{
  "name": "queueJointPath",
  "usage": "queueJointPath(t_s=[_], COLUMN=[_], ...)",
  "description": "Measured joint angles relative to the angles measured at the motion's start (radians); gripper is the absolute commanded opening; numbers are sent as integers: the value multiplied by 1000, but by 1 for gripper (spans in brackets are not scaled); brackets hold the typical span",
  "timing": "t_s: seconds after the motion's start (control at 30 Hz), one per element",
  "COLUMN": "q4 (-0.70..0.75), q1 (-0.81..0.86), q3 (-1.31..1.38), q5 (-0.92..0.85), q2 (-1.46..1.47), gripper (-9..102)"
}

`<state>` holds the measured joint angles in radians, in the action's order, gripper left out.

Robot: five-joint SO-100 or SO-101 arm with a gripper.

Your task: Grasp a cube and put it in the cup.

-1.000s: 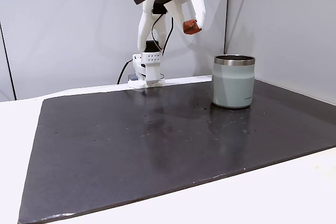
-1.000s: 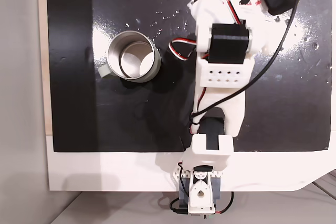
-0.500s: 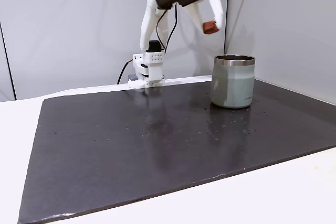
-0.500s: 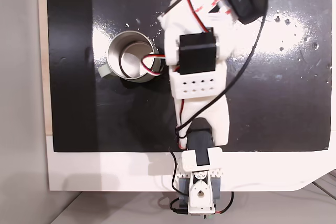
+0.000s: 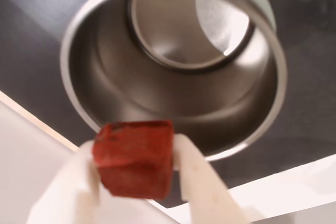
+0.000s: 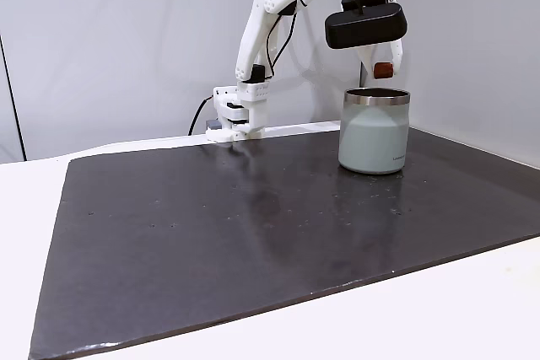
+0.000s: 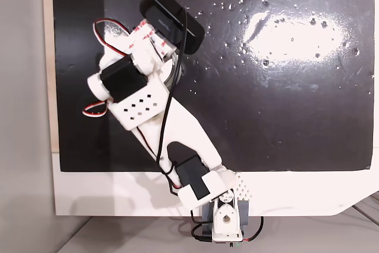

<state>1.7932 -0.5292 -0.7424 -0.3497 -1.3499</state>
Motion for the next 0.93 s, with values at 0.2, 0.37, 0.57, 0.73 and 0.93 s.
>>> queueJointPath(t_s=[0.2,0.37,0.57,0.73,0.93], q4=[0,0,0,0,0], q1=[-6,-9,8,9,9], q3=[-23,-31,-35,-35,-35], q5=[3,3,3,3,3], q2=[-31,-32,-35,-44,-44], gripper=[0,21,24,24,23])
